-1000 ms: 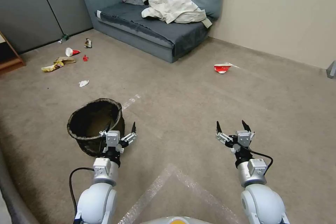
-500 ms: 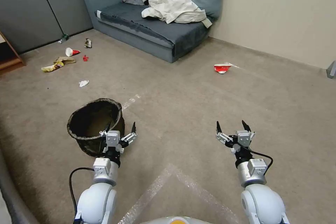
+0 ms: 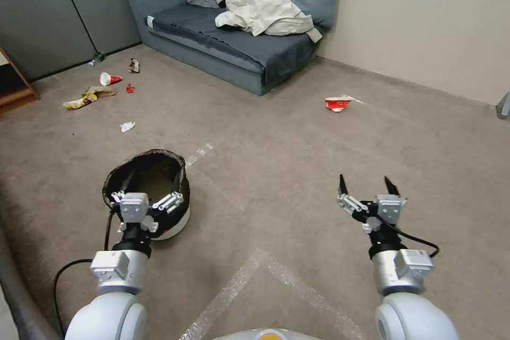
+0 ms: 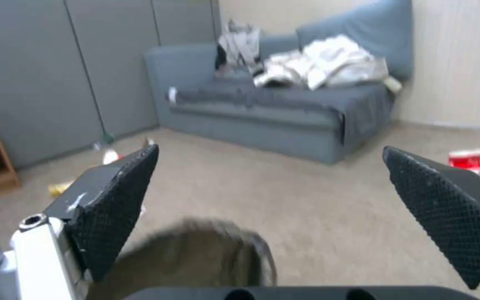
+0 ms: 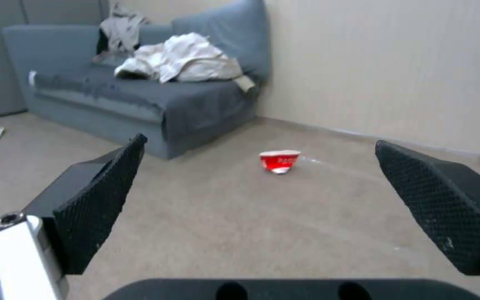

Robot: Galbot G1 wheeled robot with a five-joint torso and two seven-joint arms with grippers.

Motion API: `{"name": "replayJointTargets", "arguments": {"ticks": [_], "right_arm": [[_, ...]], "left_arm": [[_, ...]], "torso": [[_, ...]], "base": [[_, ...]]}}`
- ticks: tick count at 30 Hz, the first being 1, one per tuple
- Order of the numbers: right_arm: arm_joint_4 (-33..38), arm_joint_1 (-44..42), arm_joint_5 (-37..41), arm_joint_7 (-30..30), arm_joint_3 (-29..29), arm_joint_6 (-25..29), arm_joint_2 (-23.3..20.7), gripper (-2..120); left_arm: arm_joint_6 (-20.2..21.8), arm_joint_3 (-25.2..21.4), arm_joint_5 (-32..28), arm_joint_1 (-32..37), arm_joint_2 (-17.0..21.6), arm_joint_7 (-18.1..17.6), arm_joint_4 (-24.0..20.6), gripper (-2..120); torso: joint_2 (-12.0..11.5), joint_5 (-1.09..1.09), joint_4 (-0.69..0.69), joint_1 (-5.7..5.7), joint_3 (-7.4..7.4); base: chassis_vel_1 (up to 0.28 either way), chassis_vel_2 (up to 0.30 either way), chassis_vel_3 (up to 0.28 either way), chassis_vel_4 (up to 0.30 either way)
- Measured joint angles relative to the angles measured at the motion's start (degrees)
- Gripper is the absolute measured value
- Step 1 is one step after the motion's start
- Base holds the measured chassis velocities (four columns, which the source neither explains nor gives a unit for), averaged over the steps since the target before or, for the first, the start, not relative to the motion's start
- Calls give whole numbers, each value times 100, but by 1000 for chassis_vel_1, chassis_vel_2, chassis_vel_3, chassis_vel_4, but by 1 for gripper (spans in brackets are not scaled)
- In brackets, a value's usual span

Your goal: Pick up the trash can from the floor.

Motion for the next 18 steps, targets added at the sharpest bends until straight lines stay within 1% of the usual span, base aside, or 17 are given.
{"name": "replayJointTargets", "arguments": {"ticks": [1, 2, 3, 4, 6, 7, 8, 12, 18], "right_arm": [[219, -114, 3, 28, -12, -48, 46, 100], [303, -190, 44, -18, -1, -76, 70, 100], [319, -233, 77, -58, 7, -103, 83, 100], [319, -233, 77, -58, 7, -103, 83, 100], [327, -254, 103, -95, 20, -113, 90, 100], [327, -258, 107, -104, 25, -117, 91, 100], [325, -258, 109, -109, 25, -120, 91, 100], [283, -248, 109, -158, 26, -144, 90, 100], [227, -222, 108, -191, 22, -197, 86, 100]], "left_arm": [[24, -91, -83, 111, 46, -18, -186, 100], [46, -179, -157, 214, 89, -36, -370, 100], [66, -267, -229, 317, 134, -55, -551, 100], [66, -267, -229, 317, 134, -55, -551, 100], [111, -431, -380, 522, 220, -94, -827, 100], [176, -452, -450, 631, 245, -124, -868, 100], [209, -455, -482, 668, 252, -142, -879, 100], [232, -454, -535, 688, 253, -160, -886, 100], [288, -452, -572, 681, 233, -168, -871, 100]], "torso": [[0, -7, 0, 0, 0], [0, -8, 0, 0, 0], [0, -2, -1, 0, 0], [0, -2, -1, 0, 0], [0, -2, -1, 0, 0], [0, -1, 2, 0, 0], [0, -5, 2, 0, 0], [0, -4, -1, 0, 0], [0, -3, 0, 0, 0]], "base": [[0, 0, 0, 0], [0, 0, 0, 0], [0, 0, 0, 0], [0, 0, 0, 0], [0, 0, 0, 0], [0, 0, 0, 0], [0, 0, 0, 0], [0, 0, 0, 0], [0, 0, 0, 0]]}}
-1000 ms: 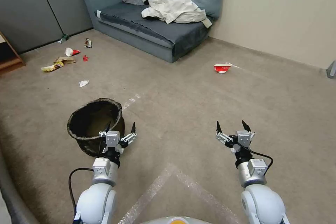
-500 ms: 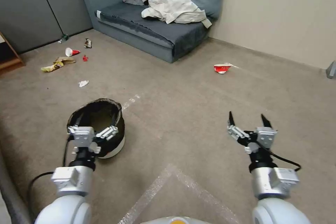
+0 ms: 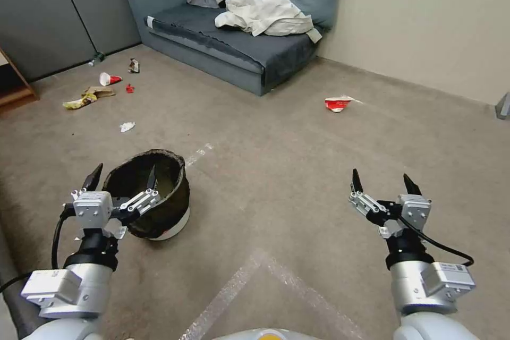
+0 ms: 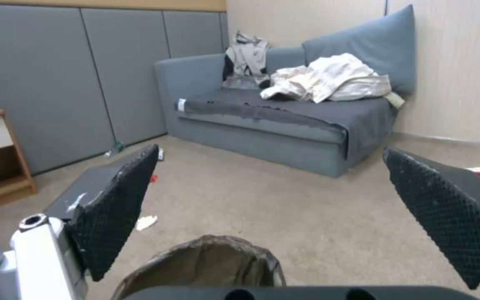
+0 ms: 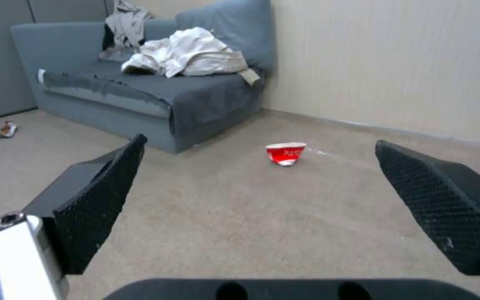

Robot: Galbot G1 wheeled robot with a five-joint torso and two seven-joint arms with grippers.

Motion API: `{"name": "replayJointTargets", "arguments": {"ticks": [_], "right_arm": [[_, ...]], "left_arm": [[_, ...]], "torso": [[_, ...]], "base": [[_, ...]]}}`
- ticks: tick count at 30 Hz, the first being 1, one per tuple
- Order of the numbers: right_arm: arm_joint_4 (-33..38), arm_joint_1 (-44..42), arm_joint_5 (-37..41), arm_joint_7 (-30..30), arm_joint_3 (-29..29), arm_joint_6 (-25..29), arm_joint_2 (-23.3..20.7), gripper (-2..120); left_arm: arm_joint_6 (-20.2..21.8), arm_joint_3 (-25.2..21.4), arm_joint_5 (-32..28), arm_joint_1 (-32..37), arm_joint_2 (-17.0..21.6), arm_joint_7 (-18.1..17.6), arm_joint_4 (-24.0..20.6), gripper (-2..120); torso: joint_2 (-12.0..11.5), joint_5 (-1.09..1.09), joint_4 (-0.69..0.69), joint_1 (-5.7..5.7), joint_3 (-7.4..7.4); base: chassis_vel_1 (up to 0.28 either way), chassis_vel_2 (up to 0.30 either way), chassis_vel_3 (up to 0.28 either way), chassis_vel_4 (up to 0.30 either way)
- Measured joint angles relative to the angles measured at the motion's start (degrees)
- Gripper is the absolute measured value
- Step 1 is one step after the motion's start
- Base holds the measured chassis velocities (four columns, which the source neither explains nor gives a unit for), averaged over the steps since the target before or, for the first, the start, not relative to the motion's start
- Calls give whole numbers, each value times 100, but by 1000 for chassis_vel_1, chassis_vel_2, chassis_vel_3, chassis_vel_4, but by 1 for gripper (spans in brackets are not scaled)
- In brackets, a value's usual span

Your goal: Pick up the trash can from the floor.

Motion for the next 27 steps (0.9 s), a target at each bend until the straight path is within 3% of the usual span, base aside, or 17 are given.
{"name": "replayJointTargets", "arguments": {"ticks": [10, 27], "right_arm": [[-13, 19, 34, 0, 4, -35, -2, 100], [-54, 39, 41, 12, 3, -22, -3, 100]], "left_arm": [[229, 14, 134, 35, -16, 0, 31, 100], [230, 33, 162, 54, -41, 10, 50, 100]], "torso": [[0, 0, 0, 0, 0], [0, 0, 1, 0, 0]], "base": [[0, 0, 0, 0], [47, 53, 48, 50]]}}
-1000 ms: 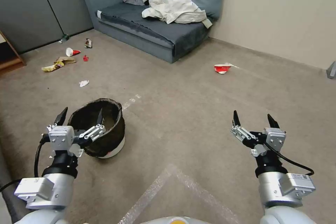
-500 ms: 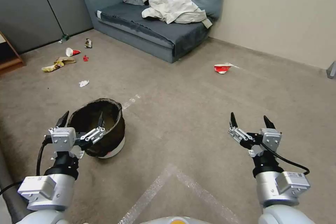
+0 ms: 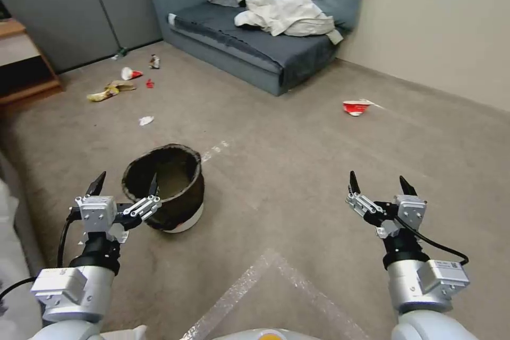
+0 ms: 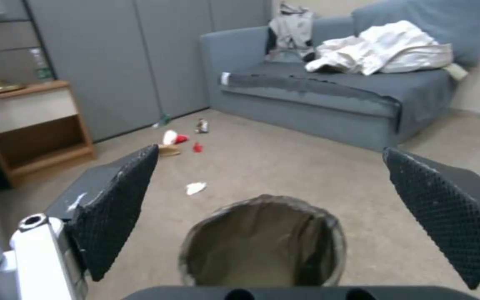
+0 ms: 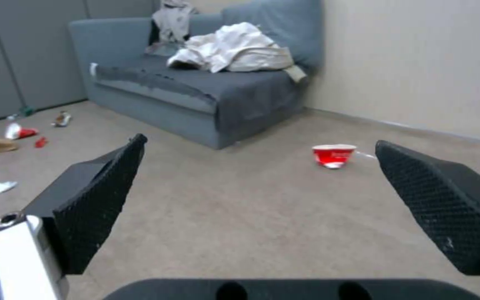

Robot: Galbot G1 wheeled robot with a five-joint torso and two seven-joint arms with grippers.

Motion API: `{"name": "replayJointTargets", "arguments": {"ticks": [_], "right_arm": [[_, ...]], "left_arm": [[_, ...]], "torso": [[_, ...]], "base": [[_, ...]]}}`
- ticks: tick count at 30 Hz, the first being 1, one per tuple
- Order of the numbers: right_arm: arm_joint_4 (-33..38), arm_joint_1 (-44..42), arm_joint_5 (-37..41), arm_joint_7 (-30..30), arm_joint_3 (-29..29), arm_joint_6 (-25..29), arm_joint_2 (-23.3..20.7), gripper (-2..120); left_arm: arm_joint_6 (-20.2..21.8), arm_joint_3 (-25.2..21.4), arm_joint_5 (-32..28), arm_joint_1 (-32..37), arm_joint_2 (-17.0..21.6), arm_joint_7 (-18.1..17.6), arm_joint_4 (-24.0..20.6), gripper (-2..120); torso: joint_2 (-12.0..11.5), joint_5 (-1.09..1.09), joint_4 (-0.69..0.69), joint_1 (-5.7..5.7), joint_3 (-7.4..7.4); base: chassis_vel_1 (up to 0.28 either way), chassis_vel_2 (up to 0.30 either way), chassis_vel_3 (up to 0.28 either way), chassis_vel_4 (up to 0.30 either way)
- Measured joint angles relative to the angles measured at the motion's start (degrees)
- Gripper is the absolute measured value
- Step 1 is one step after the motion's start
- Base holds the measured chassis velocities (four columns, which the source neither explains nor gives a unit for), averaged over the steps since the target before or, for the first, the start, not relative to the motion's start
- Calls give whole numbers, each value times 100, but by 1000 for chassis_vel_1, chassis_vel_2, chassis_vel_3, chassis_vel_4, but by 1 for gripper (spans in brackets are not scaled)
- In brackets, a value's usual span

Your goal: Pick up the trash can from the floor.

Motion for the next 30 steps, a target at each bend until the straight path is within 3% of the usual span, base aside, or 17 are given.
{"name": "replayJointTargets", "arguments": {"ticks": [24, 30], "right_arm": [[-32, 3, 8, -84, 7, 10, 0, 100], [-40, 3, 8, -78, 8, 16, 0, 100]], "left_arm": [[-201, 25, -14, -37, -8, -90, 7, 100], [-203, 26, -14, -37, -10, -94, 7, 100]], "torso": [[0, 0, -1, 0, 0], [0, 1, -1, 0, 0]], "base": [[21, 21, 26, 23], [-83, 81, 97, -92]]}}
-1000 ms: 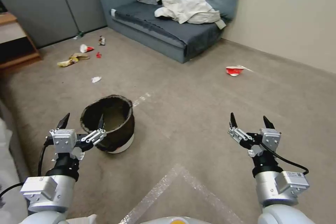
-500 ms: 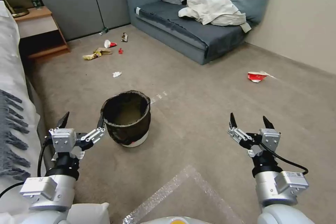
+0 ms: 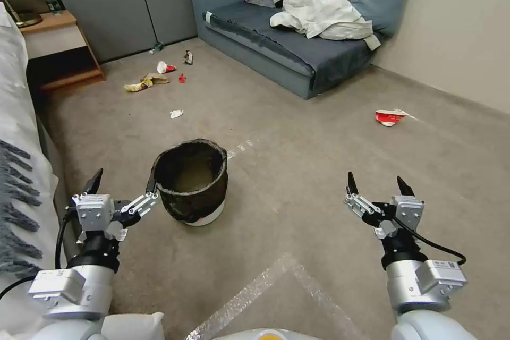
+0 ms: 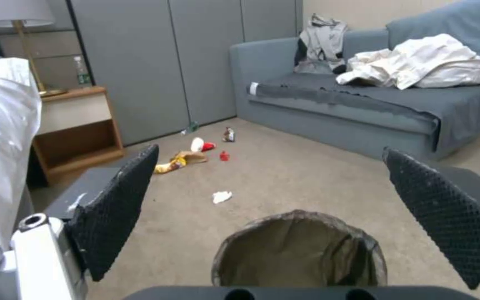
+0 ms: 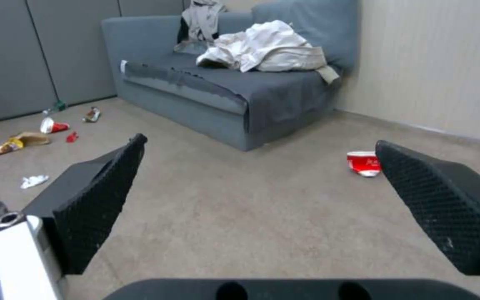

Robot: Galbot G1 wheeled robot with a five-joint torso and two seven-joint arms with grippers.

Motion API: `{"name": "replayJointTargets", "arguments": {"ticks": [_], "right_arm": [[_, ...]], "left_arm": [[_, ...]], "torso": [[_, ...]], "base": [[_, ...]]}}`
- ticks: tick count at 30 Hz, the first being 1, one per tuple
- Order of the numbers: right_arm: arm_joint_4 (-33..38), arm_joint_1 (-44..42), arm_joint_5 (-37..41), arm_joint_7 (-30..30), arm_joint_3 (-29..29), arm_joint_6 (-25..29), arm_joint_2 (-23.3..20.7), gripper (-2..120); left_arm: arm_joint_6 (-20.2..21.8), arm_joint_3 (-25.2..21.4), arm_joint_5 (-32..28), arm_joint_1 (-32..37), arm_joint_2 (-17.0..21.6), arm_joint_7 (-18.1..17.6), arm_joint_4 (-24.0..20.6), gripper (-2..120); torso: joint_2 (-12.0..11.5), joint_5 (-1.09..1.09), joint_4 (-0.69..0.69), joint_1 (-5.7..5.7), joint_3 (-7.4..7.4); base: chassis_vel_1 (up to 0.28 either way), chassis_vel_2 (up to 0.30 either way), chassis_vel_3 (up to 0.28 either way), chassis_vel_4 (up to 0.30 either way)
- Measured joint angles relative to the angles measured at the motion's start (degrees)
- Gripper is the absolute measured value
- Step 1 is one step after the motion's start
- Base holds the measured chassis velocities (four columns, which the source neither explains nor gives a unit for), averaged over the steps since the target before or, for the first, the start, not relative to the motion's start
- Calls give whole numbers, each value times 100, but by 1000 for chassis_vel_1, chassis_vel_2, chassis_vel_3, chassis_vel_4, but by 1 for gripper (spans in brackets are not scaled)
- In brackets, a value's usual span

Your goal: Pick up the trash can from the floor.

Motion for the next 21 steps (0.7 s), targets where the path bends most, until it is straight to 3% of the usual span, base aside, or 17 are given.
{"name": "replayJointTargets", "arguments": {"ticks": [21], "right_arm": [[-82, -9, -28, -19, -68, 18, -1, 100]], "left_arm": [[-5, 12, 0, 23, -17, -97, 0, 100]], "torso": [[0, -1, 0, 0, 0]], "base": [[-105, 110, 114, -108]]}}
